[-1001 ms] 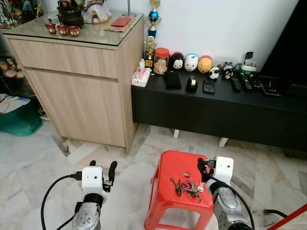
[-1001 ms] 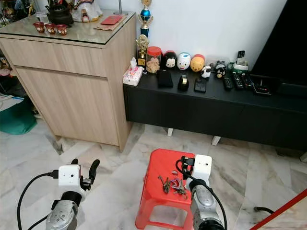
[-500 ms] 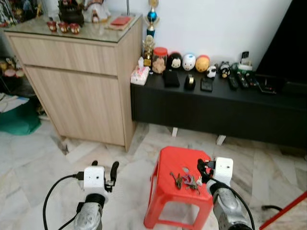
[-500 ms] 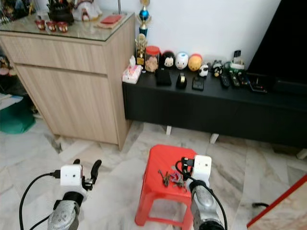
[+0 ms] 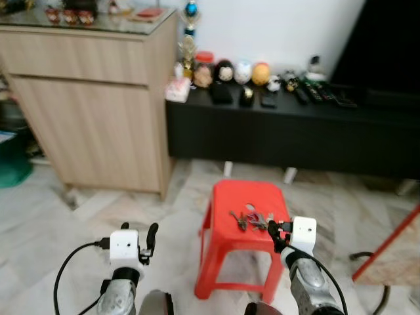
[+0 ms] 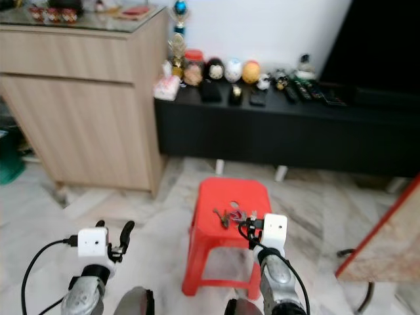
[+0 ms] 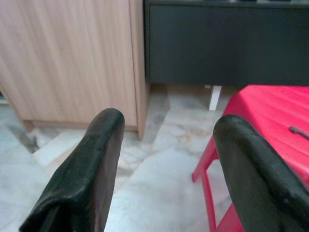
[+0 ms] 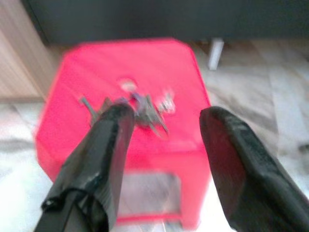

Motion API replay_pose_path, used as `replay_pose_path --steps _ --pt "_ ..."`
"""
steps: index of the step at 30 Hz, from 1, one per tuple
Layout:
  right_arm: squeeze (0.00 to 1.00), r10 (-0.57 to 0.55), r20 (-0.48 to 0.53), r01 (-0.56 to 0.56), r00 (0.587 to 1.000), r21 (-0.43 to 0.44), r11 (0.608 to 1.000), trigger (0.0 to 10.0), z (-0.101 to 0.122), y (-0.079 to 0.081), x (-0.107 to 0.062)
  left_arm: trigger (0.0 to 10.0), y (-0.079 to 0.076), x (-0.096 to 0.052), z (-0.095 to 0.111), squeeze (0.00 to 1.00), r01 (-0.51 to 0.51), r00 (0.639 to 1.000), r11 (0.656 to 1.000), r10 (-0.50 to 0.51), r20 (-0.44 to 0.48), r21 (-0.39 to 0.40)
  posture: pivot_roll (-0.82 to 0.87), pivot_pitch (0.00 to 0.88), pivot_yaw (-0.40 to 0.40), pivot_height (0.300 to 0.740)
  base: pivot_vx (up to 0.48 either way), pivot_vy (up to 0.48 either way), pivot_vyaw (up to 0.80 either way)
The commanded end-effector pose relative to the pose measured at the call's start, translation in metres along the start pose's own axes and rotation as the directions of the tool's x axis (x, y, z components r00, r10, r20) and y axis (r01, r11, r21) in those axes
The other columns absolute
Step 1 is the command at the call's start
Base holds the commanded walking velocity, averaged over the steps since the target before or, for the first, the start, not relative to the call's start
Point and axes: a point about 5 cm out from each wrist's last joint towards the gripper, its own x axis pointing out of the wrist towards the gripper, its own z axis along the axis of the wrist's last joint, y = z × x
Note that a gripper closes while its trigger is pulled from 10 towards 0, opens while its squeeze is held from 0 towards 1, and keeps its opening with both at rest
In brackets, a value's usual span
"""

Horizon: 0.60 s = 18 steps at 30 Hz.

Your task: Hang keys on a hook

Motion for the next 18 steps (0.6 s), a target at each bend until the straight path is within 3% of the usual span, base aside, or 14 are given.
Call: replay_pose_path --steps 1,18 --pt "0.0 0.008 0.016 -0.008 1.0 -0.006 1.0 10.0 0.0071 0.0014 0.0036 10.0 -0.0023 -0.0017 -0.0006 0.0 0.0 1.0 1.0 0.0 -0.009 -0.02 0.07 0.0 -0.096 0.604 0.0 0.0 0.0" --pt "0.0 0.025 0.011 -0.025 1.0 0.005 1.0 10.0 0.0055 0.0037 0.0032 10.0 -0.0057 0.0032 0.0052 0.0 0.023 1.0 0.999 -0.023 0.0 -0.046 0.07 0.0 -0.093 0.604 0.017 0.0 0.0"
